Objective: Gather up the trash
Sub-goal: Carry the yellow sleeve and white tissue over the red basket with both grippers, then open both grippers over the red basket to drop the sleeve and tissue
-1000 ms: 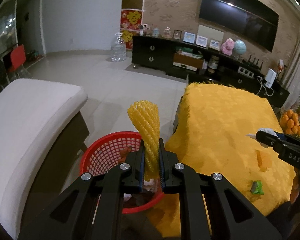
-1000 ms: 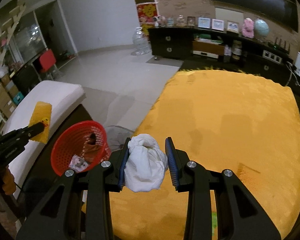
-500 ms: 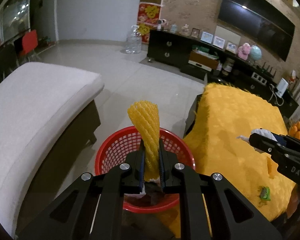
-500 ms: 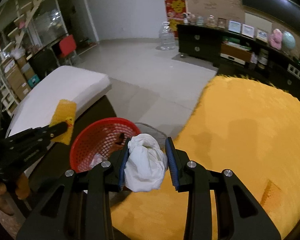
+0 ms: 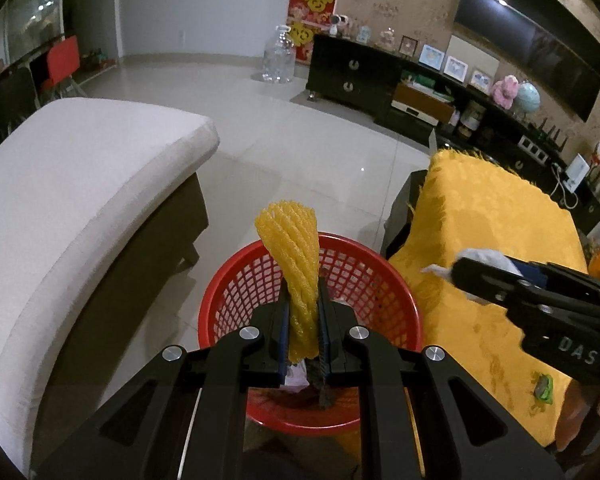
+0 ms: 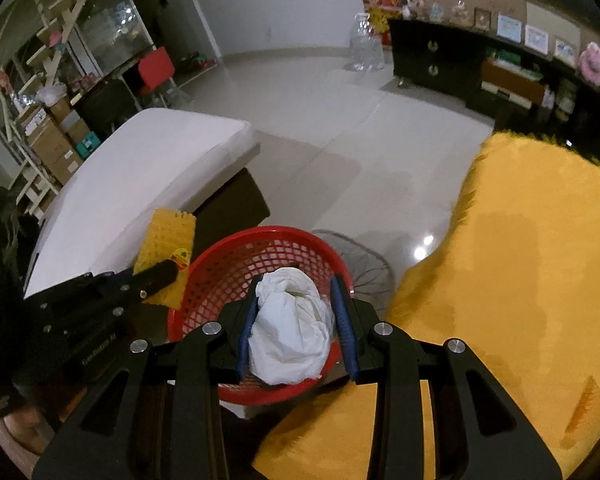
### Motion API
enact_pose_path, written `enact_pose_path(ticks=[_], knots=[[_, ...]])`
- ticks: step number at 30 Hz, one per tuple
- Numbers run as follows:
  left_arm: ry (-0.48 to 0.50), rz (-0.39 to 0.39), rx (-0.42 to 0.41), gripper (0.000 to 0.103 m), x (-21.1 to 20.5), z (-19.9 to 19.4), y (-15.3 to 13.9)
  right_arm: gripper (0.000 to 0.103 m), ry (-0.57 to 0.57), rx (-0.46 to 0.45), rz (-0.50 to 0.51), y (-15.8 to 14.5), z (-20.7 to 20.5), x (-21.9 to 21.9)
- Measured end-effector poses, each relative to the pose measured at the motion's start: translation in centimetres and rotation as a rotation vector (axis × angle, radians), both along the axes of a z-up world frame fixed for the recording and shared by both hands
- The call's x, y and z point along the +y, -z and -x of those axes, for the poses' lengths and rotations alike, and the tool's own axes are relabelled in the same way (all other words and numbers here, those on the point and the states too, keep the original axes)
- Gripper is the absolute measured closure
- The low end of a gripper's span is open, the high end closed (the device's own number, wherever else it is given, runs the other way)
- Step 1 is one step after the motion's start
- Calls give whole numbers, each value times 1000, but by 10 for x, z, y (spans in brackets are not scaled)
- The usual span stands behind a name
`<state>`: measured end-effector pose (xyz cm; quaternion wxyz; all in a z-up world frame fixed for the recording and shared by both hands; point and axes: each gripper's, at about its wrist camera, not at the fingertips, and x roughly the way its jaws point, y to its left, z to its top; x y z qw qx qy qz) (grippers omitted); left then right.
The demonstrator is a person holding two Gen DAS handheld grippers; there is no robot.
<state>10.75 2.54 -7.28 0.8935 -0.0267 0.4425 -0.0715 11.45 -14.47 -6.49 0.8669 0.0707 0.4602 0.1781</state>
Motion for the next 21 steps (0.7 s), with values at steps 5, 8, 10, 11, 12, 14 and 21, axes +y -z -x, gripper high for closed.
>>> enact_pose_path(ticks=[5, 8, 10, 11, 12, 14, 21], knots=[[-1, -4, 30, 92, 0, -6, 8, 69, -22, 36, -16, 10, -14, 13], [-2, -3, 40, 92, 2, -8, 11, 68, -19, 63, -44, 16, -18, 14], [-5, 3, 47, 92, 3, -8, 14, 61, -16, 87, -67, 21, -21, 13], [-6, 3, 49, 91, 4, -9, 14, 59, -14, 92, -71, 23, -22, 13], [-6, 4, 51, 91, 4, -9, 15, 56, -12, 96, -75, 24, -22, 13], [-4, 7, 56, 88, 4, -9, 15, 52, -12, 108, -86, 28, -22, 13], [-18, 40, 78, 51, 9, -11, 17, 46, 13, 107, -107, 26, -15, 4]])
